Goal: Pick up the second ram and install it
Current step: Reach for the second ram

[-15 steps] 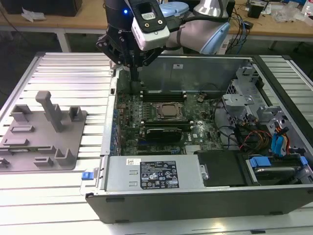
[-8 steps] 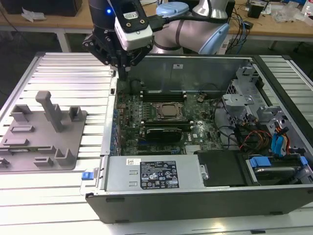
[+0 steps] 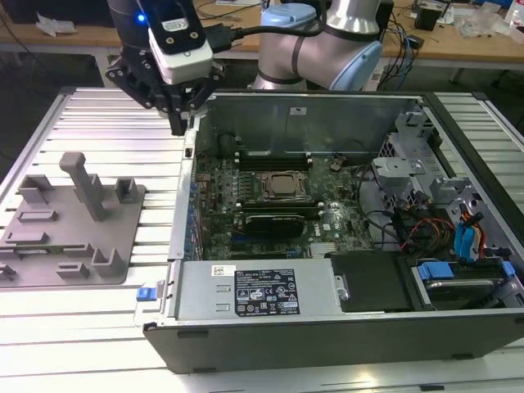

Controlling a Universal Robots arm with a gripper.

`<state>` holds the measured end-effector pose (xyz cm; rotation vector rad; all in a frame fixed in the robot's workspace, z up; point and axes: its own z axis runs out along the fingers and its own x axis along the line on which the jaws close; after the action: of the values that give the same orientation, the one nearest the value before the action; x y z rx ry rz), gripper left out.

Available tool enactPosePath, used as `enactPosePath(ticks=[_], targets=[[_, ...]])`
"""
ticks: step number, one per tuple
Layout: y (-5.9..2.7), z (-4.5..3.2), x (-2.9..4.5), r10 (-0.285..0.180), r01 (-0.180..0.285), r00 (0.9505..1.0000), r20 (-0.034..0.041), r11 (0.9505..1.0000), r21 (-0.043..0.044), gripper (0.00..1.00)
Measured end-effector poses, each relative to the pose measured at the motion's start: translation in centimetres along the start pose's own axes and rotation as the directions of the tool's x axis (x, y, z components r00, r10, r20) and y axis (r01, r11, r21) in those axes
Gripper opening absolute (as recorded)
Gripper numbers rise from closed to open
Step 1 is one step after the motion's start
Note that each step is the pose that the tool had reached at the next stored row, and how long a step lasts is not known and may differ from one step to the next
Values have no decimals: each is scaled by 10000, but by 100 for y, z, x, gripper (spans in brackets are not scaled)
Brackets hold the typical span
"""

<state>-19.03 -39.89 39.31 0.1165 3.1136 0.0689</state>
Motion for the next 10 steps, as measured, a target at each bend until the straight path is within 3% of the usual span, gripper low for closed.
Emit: enactPosePath(ticks=[7, 10], targets=[[-15, -6, 207, 1, -1, 10000, -1, 10000, 1, 8], [-17, -6, 228, 1, -1, 10000, 0, 10000, 0, 8]])
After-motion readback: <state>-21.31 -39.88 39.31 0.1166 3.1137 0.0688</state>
